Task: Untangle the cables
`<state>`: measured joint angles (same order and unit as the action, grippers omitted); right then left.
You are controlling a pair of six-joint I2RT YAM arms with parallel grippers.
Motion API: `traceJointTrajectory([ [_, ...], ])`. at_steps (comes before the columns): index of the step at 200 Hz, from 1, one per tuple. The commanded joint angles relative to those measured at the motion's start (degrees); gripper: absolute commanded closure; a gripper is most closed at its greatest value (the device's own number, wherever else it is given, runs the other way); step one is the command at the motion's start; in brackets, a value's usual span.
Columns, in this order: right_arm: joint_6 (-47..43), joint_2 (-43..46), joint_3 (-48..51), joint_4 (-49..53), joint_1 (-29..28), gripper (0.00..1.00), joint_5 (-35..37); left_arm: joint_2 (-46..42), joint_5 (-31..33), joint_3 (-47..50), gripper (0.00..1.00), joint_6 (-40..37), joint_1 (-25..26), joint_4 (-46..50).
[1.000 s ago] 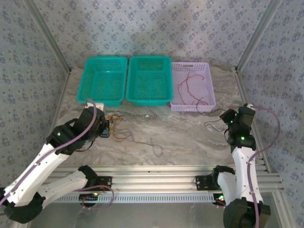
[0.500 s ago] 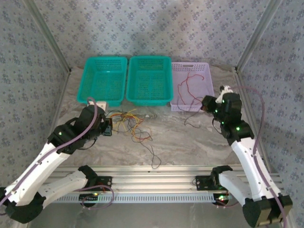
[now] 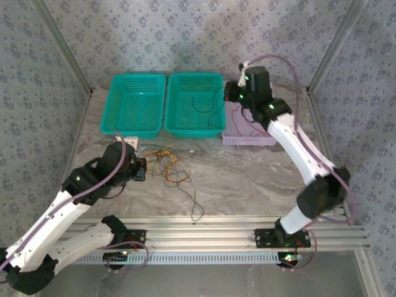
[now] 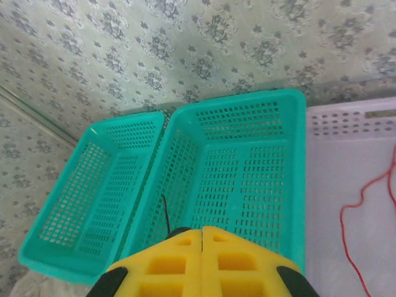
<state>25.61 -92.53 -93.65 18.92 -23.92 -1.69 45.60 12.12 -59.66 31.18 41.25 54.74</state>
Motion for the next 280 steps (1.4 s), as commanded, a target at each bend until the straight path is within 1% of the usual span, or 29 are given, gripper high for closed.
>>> traceJointTrajectory([
  [1,-2.8,-9.6,-9.7,3.4,-0.9,1.00,1.4,-0.4,-1.4,-0.4,1.00,0.8,-0.2,-3.0],
  [16,-3.3,-16.4,-16.1,5.5,-1.4,1.00,1.4,-0.4,-1.6,-0.6,1.00,0.7,-0.2,-3.5],
  [38,-5.4,-25.5,-25.1,9.8,-2.0,1.00,3.7,-0.1,-2.3,-0.5,1.00,0.7,-0.1,-4.4],
  [60,-6.3,-34.1,-35.7,16.3,-2.1,1.00,1.8,0.0,-2.9,-0.1,1.00,0.8,-0.1,-5.4],
  [71,-6.8,-36.8,-39.7,19.8,-2.4,1.00,1.3,-0.3,-3.2,0.3,1.00,1.2,-0.2,-6.4],
  [77,-7.3,-37.4,-40.8,20.5,-2.5,0.96,1.0,-0.6,-3.3,0.5,1.00,1.3,-0.2,-6.9],
  [88,-8.4,-36.7,-40.2,20.1,-3.0,0.84,1.1,-1.1,-3.2,0.9,1.00,1.5,-0.2,-7.8],
  [100,-9.2,-34.2,-37.3,18.4,-3.4,0.74,1.2,-1.9,-3.1,1.3,1.00,1.6,-0.1,-9.0],
  [113,-9.6,-30.2,-32.9,15.9,-3.6,0.68,0.6,-2.9,-3.1,1.9,1.00,1.7,-0.1,-10.6],
  [128,-9.3,-23.6,-26.1,11.4,-3.7,0.58,-0.7,-4.5,-2.6,2.7,1.00,1.7,-0.2,-12.7],
  [140,-8.9,-17.2,-18.4,6.4,-3.7,0.50,-3.1,-5.6,-2.2,3.4,1.00,1.6,-0.1,-14.7],
  [151,-8.7,-11.4,-11.4,2.2,-4.2,0.47,-5.7,-6.6,-1.6,3.9,1.00,1.7,-0.1,-15.5],
  [166,-10.0,-3.8,-1.9,-2.4,-5.3,0.42,-8.4,-8.2,-0.9,4.9,1.00,1.6,-0.2,-19.1],
  [187,-10.6,4.5,10.8,-7.3,-6.6,0.41,-14.4,-10.6,0.7,6.7,1.00,1.9,-0.2,-21.9],
  [209,-8.0,11.0,24.0,-15.5,-7.5,0.41,-20.1,-13.1,1.9,8.8,1.00,2.4,-0.2,-24.5],
  [225,-8.1,13.3,32.2,-21.2,-8.8,0.41,-20.0,-14.6,1.6,10.2,1.00,2.5,-0.2,-26.7],
  [235,-8.7,13.2,34.7,-23.5,-9.6,0.41,-20.9,-15.0,0.9,10.7,1.00,2.6,-0.2,-28.0],
  [252,-9.1,11.6,36.0,-25.9,-11.0,0.41,-22.9,-14.0,0.1,10.3,1.00,2.9,-0.2,-27.8],
  [265,-10.4,10.3,36.2,-27.2,-12.5,0.41,-21.7,-13.6,-1.1,10.3,1.00,3.3,-0.2,-28.0],
  [280,-11.1,7.9,36.3,-29.7,-13.5,0.41,-22.0,-13.8,-1.8,10.6,1.00,4.0,-0.1,-28.2],
])
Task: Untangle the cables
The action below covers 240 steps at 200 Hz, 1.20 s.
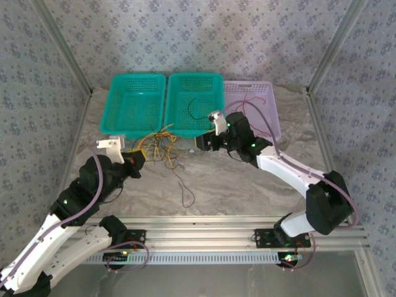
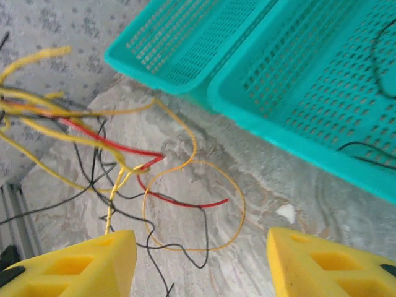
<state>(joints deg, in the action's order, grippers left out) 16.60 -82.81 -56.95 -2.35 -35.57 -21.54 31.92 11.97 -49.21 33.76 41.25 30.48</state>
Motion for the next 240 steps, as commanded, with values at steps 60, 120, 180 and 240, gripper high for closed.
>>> traceJointTrajectory([
  [60,-7.9,-10.1,-4.6,-13.0,-6.0,0.41,2.5,-0.8,-4.0,-0.1,1.00,2.6,-0.1,-2.8],
  [120,-7.9,-11.0,-4.3,-17.5,-5.9,0.92,5.0,-1.3,-4.1,-0.2,1.00,2.7,-0.2,-1.9],
  [180,-9.1,-2.8,1.4,-14.8,-3.5,1.00,8.7,-1.7,-0.9,-2.2,1.00,0.7,-0.2,2.9],
  [240,-7.6,6.9,7.2,-6.2,2.2,1.00,9.6,-3.2,3.9,-7.4,1.00,-3.2,-0.2,12.8],
])
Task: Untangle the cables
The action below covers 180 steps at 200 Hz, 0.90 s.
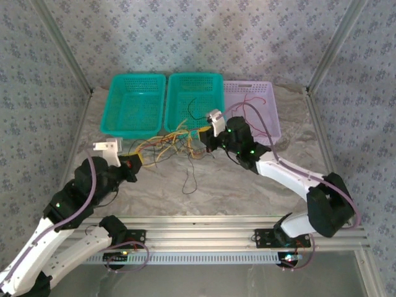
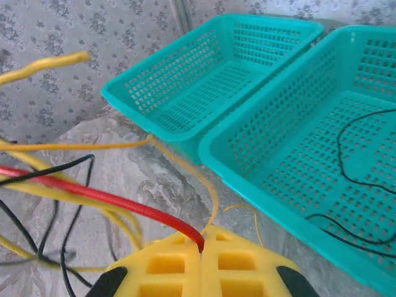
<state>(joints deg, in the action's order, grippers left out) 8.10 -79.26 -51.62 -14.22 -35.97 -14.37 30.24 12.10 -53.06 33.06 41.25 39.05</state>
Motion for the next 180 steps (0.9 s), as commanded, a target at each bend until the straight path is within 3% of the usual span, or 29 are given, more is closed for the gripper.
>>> traceJointTrajectory([
  [1,1.0,3.4,1.9,5.8,2.7,1.00,2.4,-1.5,3.8,-3.5,1.00,-2.5,-0.2,4.4],
  [34,3.3,7.8,4.7,5.5,4.7,1.00,1.6,-1.5,4.3,-3.9,1.00,-2.7,-0.2,5.2],
  [58,5.2,11.8,5.2,10.4,5.8,1.00,10.7,-1.1,5.3,-4.7,1.00,-2.8,-0.2,6.1],
  [110,19.9,27.4,10.9,17.0,18.6,1.00,19.6,0.4,9.4,-6.3,1.00,-3.1,-0.1,9.4],
  [150,21.4,32.4,9.3,22.5,25.5,1.00,16.6,1.5,10.8,-5.8,1.00,-3.3,-0.2,9.6],
  [180,20.5,34.1,6.9,24.4,26.1,1.00,16.9,2.3,10.2,-5.1,1.00,-3.2,-0.1,8.5],
])
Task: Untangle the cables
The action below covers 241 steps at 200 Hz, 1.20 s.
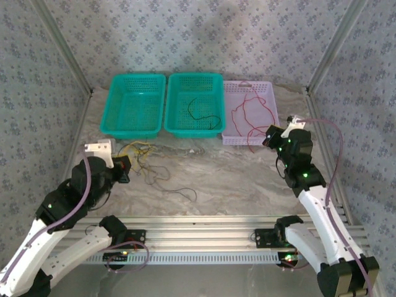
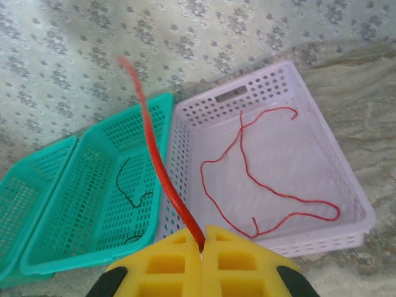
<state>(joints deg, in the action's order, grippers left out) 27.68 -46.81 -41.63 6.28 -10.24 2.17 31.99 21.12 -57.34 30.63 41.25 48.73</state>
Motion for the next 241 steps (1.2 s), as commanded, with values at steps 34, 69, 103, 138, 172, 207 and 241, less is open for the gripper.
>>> traceJointTrajectory([
  [34,-1.1,0.6,-8.8,6.6,0.2,1.00,5.6,1.9,-0.7,0.1,1.00,-0.5,-0.2,-3.4],
  [69,-3.0,-6.8,-14.7,5.0,0.2,1.00,6.8,3.8,-3.2,1.3,1.00,0.4,-0.2,-6.4],
  [103,-3.4,-21.6,-25.3,10.8,0.9,1.00,6.0,5.4,-4.8,1.5,1.00,1.5,-0.1,-8.4],
  [138,-2.9,-32.9,-31.1,9.6,1.6,1.00,7.2,6.2,-6.4,2.1,1.00,2.5,-0.2,-9.5],
  [172,-4.7,-44.0,-37.1,9.8,1.6,1.00,8.1,6.5,-7.4,3.3,1.00,3.3,-0.1,-11.6],
  [207,-5.3,-52.9,-41.3,11.2,1.8,1.00,8.4,6.8,-7.6,3.5,1.00,3.2,-0.2,-11.7],
  [241,-5.0,-57.1,-40.6,10.4,1.2,1.00,8.6,7.0,-7.5,3.6,1.00,3.1,-0.1,-12.0],
])
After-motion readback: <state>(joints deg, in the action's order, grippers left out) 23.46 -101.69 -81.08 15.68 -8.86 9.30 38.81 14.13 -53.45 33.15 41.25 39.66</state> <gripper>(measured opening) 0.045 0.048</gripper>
